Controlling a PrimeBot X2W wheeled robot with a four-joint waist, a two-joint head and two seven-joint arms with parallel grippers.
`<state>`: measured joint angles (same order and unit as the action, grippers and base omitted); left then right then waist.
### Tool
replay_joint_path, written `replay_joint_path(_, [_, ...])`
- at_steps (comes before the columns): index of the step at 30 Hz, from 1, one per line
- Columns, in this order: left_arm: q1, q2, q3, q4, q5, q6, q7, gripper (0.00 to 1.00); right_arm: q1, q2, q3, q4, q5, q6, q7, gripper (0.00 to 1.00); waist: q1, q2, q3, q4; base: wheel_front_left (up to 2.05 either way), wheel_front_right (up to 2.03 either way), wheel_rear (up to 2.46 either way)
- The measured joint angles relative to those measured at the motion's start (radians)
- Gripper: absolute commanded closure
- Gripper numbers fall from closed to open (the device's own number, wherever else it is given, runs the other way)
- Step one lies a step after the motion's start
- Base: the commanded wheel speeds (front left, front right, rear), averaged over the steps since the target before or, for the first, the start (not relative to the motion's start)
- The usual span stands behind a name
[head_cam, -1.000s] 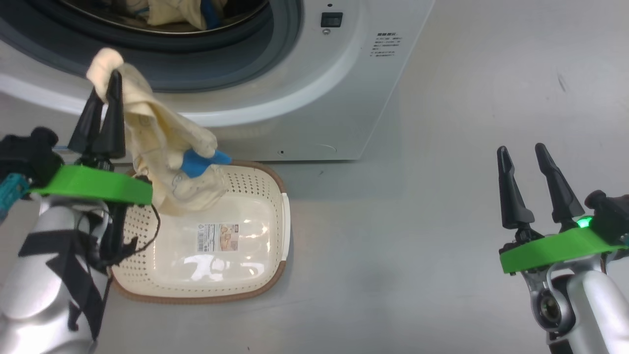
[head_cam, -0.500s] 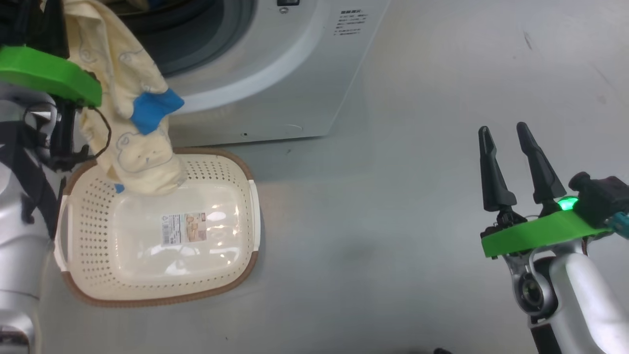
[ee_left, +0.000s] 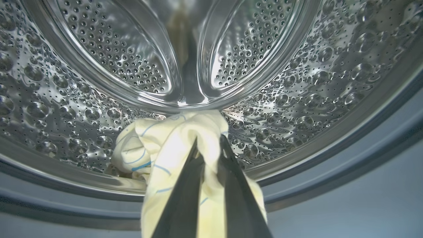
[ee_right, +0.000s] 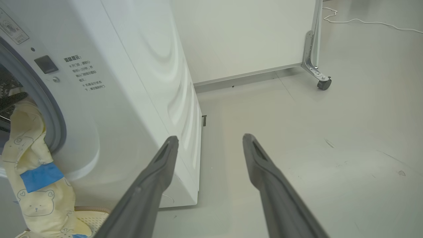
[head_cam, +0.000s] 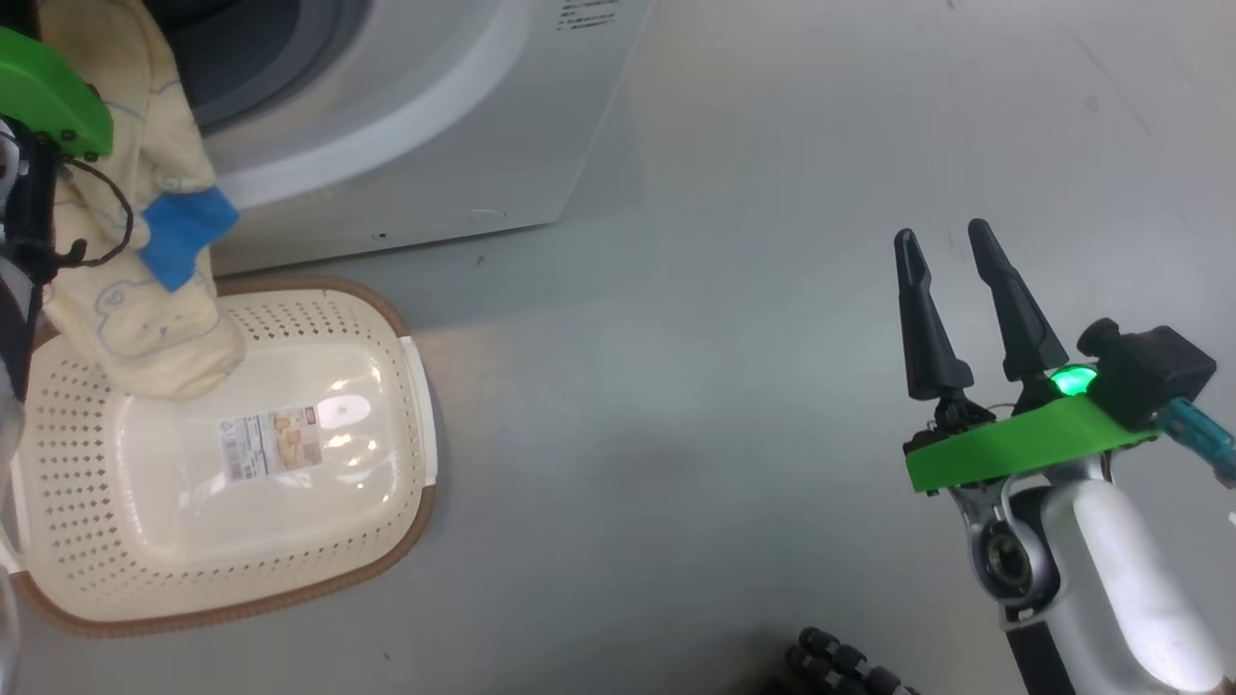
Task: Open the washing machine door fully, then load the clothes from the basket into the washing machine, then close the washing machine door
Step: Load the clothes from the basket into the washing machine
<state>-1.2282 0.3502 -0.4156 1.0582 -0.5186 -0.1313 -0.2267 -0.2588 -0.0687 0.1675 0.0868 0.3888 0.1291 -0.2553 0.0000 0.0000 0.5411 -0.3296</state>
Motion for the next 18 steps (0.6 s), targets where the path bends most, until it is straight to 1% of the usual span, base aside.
replay_joint_path(7, [-0.064, 0.031, -0.050, 0.069, -0.025, 0.000, 0.006, 1.00, -0.001, 0.008, 0.016, 0.001, 0.000, 0.000, 0.000, 0.00, 0.0000, 0.0000, 0.026, -0.041, 0.00, 0.00, 0.00])
replay_joint_path(12, [-0.129, 0.064, -0.059, 0.061, -0.008, 0.000, -0.021, 1.00, -0.008, 0.010, 0.022, -0.001, 0.002, 0.000, 0.000, 0.00, 0.0000, 0.0000, 0.042, -0.055, 0.00, 0.00, 0.00])
replay_joint_path(15, [-0.151, 0.087, -0.038, -0.042, 0.034, 0.013, -0.021, 1.00, -0.017, 0.012, 0.022, -0.005, 0.007, 0.000, 0.000, 0.00, 0.0000, 0.0000, 0.054, -0.057, 0.00, 0.00, 0.00])
replay_joint_path(18, [-0.155, 0.102, 0.016, -0.174, 0.079, 0.036, -0.021, 1.00, -0.020, 0.015, 0.024, -0.005, 0.007, 0.000, 0.000, 0.00, 0.0000, 0.0000, 0.066, -0.059, 0.00, 0.00, 0.00])
